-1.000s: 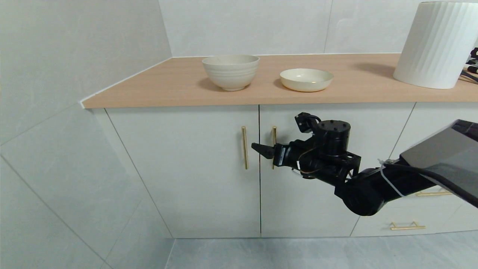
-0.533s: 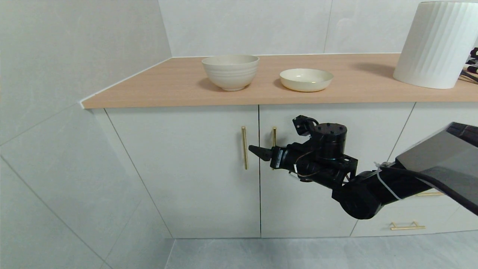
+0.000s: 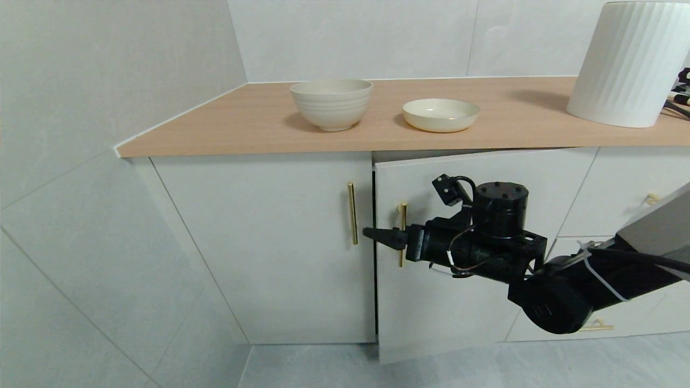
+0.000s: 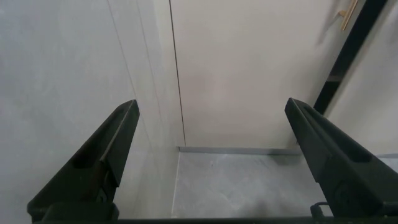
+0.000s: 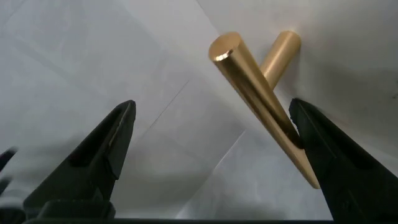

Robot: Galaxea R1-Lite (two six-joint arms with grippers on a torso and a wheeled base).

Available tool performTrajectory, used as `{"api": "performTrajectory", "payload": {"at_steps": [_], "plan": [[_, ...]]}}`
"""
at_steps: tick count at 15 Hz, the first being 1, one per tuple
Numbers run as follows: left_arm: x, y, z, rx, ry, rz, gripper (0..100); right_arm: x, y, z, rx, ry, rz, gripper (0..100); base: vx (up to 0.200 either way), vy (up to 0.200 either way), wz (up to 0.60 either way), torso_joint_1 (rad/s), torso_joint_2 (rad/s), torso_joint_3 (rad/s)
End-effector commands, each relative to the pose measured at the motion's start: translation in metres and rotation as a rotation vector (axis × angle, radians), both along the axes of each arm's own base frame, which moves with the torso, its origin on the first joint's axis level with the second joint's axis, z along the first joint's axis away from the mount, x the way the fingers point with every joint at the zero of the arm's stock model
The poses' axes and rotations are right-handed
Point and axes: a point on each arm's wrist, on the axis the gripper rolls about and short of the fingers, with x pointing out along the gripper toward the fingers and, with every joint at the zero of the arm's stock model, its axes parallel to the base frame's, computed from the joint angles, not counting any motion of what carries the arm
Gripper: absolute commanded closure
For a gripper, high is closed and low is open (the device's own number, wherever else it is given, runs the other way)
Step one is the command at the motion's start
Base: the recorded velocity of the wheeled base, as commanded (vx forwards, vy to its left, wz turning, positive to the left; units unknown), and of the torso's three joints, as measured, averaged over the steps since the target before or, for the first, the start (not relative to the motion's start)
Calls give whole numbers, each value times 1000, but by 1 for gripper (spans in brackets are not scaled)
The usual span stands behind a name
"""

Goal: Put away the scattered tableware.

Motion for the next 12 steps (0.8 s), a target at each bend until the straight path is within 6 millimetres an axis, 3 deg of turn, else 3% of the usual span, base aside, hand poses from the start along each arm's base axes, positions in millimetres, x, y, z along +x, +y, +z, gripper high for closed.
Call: {"api": "performTrajectory", "payload": {"at_steps": [1, 8, 12], "plan": [[0, 0, 0, 0, 0, 2, 0, -17, -13, 13, 5, -8, 16, 0, 0, 0, 0, 0, 0, 0], [0, 0, 0, 0, 0, 0, 0, -54, -35, 17, -3, 29, 142, 0, 0, 0, 0, 0, 0, 0], [0, 0, 0, 0, 0, 0, 0, -69, -43, 1, -50, 47, 264, 0, 0, 0, 0, 0, 0, 0]]}}
